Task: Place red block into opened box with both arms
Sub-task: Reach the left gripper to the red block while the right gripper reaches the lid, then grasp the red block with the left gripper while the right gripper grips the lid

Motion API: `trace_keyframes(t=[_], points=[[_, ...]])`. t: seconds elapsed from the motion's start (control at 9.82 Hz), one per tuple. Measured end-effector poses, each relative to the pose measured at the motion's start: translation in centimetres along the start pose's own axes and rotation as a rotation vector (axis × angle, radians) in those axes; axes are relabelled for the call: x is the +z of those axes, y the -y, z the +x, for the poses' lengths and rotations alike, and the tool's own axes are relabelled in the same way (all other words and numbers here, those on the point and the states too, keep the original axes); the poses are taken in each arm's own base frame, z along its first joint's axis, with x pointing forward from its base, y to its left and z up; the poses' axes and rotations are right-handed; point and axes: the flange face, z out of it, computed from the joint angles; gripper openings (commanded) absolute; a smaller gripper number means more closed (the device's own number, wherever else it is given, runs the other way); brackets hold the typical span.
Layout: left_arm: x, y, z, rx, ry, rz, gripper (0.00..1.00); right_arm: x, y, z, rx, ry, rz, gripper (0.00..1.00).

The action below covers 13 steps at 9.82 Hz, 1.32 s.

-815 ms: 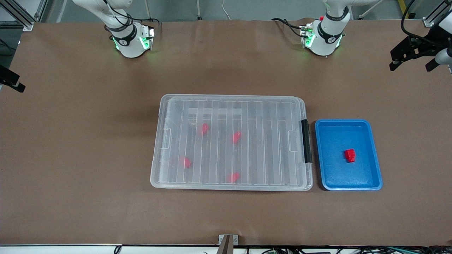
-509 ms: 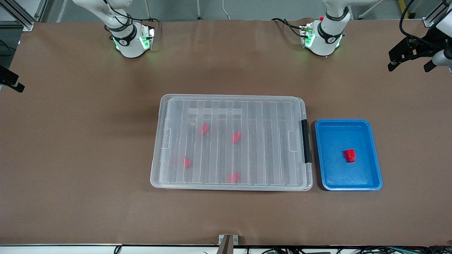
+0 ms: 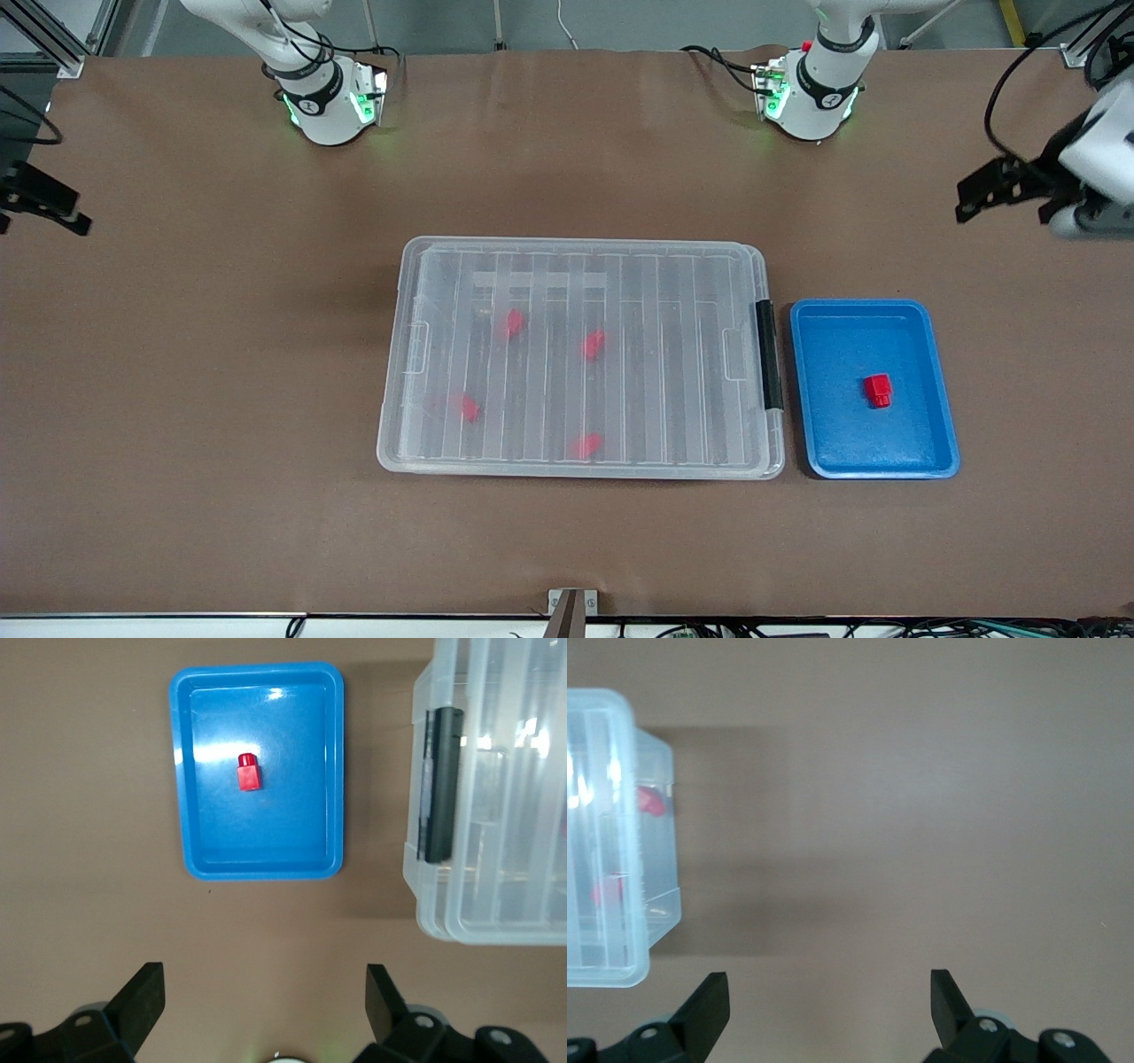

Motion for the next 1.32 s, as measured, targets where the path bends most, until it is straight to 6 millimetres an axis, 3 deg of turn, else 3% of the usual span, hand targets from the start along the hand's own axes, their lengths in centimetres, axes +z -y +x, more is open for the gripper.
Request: trace_keyframes(t=[0.2,0.41,0.61,0.81,1.02,1.32], points=[[7.5,-0.3,3.4,0.004,-0.01,-0.005,1.0,5.4,6.2,3.2,-0.041,0.041,-0.007,1.0],[16.2,-0.2,5.3,-0.001,-0.028,-0.013,1.0,11.9,11.5,5.9,-0.029,0.075,-0.021,1.0],[23.9,1.5,6.8,-0.041,0.011,-0.021,1.0,17.6,17.1,7.3,-0.024,0.085,-0.035,1.0],[29.6,3.7,8.0,-0.065,0.038,-0.011,1.0,23.0,21.9,7.7,-0.022,0.067,-0.041,1.0],[32.9,5.4,9.0,-0.089,0.038,0.014,0.96,27.1,23.9,7.0,-0.027,0.059,-0.043,1.0],[37.3,6.1,10.6,-0.123,0.013,0.004,0.78,28.5,22.7,6.8,-0.009,0.064,-0.05,1.0]])
